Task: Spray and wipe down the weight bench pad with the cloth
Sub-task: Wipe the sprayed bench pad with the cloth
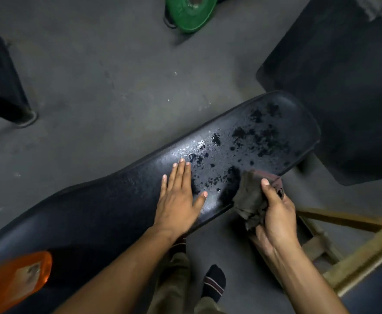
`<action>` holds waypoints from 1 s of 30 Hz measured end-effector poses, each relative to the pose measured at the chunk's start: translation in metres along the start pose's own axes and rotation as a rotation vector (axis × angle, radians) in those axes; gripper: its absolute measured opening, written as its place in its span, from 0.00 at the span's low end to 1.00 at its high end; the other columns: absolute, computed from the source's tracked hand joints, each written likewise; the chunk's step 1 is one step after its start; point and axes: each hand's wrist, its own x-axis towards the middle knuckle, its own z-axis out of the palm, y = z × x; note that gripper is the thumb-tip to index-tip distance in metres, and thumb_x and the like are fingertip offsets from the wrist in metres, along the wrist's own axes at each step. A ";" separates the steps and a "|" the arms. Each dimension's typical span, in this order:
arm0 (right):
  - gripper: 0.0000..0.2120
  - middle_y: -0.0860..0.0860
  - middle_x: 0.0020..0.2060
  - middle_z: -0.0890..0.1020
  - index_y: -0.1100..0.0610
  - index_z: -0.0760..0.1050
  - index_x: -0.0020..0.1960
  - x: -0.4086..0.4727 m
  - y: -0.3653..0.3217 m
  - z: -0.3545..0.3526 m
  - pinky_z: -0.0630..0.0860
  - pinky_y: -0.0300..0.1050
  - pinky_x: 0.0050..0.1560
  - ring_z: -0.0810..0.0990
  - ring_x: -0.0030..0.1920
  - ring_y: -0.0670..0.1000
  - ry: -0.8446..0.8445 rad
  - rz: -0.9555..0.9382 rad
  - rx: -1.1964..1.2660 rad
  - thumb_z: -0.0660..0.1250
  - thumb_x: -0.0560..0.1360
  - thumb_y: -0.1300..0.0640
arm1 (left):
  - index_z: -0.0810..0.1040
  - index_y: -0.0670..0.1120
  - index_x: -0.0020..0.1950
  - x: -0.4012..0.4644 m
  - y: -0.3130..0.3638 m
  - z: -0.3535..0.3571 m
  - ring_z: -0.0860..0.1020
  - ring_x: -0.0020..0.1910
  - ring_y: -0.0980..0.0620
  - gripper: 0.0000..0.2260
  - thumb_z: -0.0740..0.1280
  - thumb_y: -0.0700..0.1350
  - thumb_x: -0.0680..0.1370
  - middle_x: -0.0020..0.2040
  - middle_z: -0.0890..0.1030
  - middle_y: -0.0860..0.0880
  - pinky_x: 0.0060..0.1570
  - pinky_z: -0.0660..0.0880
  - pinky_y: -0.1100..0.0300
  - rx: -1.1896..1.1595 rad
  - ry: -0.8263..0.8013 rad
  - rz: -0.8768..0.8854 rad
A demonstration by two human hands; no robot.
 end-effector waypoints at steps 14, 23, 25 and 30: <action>0.15 0.55 0.67 0.83 0.58 0.81 0.67 0.086 -0.054 -0.001 0.68 0.59 0.78 0.78 0.72 0.54 0.153 -0.392 0.070 0.62 0.86 0.56 | 0.38 0.46 0.82 0.168 0.087 -0.021 0.36 0.81 0.51 0.38 0.53 0.63 0.83 0.82 0.36 0.49 0.79 0.38 0.48 0.166 -0.086 0.301; 0.16 0.50 0.68 0.82 0.53 0.79 0.71 0.152 -0.117 -0.053 0.71 0.57 0.75 0.78 0.71 0.49 0.225 -0.605 -0.373 0.60 0.87 0.54 | 0.36 0.46 0.82 0.219 0.150 0.004 0.35 0.80 0.51 0.39 0.53 0.64 0.82 0.82 0.34 0.49 0.78 0.36 0.48 0.195 -0.143 0.312; 0.18 0.50 0.70 0.81 0.54 0.76 0.74 0.164 -0.125 -0.057 0.71 0.51 0.75 0.77 0.70 0.44 0.241 -0.600 -0.470 0.60 0.87 0.52 | 0.36 0.46 0.82 0.228 0.161 0.010 0.34 0.80 0.51 0.40 0.53 0.65 0.82 0.82 0.34 0.49 0.78 0.35 0.47 0.202 -0.158 0.294; 0.33 0.50 0.81 0.67 0.55 0.66 0.81 0.197 -0.104 -0.058 0.54 0.53 0.84 0.63 0.81 0.49 0.004 -0.487 -1.085 0.50 0.83 0.38 | 0.37 0.48 0.82 0.249 0.167 0.021 0.33 0.80 0.51 0.40 0.52 0.67 0.81 0.82 0.33 0.50 0.77 0.34 0.42 0.197 -0.177 0.161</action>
